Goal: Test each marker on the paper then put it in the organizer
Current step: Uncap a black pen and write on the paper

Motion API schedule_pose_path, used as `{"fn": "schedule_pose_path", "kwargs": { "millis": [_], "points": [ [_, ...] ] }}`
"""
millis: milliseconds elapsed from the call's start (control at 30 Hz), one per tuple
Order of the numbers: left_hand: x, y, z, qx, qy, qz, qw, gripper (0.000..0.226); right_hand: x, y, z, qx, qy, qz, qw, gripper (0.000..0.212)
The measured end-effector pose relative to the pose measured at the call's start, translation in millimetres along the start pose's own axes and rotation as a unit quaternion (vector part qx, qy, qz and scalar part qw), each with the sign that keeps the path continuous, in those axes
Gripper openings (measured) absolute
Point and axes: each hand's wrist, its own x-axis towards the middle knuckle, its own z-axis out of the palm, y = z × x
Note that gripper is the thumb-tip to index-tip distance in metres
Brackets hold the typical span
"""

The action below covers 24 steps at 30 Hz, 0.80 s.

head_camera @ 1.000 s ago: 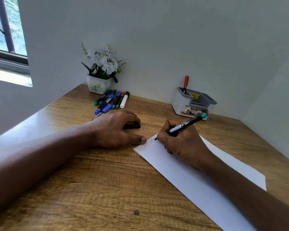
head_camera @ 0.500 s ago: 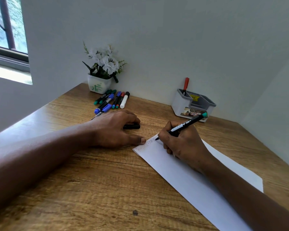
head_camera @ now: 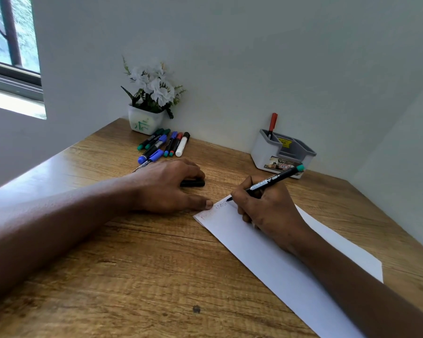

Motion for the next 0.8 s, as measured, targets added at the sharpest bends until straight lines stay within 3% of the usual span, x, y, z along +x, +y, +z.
{"fn": "schedule_pose_path", "kwargs": {
  "millis": [267, 367, 467, 600, 800],
  "points": [
    [2, -1, 1, 0.006, 0.006, 0.004, 1.0, 0.076, 1, 0, 2, -0.023, 0.02, 0.009, 0.999, 0.013],
    [1, -2, 1, 0.008, 0.008, 0.006, 1.0, 0.076, 2, 1, 1, 0.015, 0.035, 0.042, 0.998, 0.011],
    [1, -5, 2, 0.001, 0.02, 0.012, 1.0, 0.075, 6, 3, -4, 0.122, 0.052, 0.073, 0.988, 0.012],
    [0, -13, 5, -0.012, 0.11, 0.002, 0.994, 0.054, 10, 5, -9, 0.23, 0.0, 0.069, 0.971, 0.016],
    [-1, -13, 5, -0.005, 0.151, -0.019, 0.988, 0.014, 12, 4, -12, 0.221, -0.048, 0.076, 0.971, 0.024]
  ]
}}
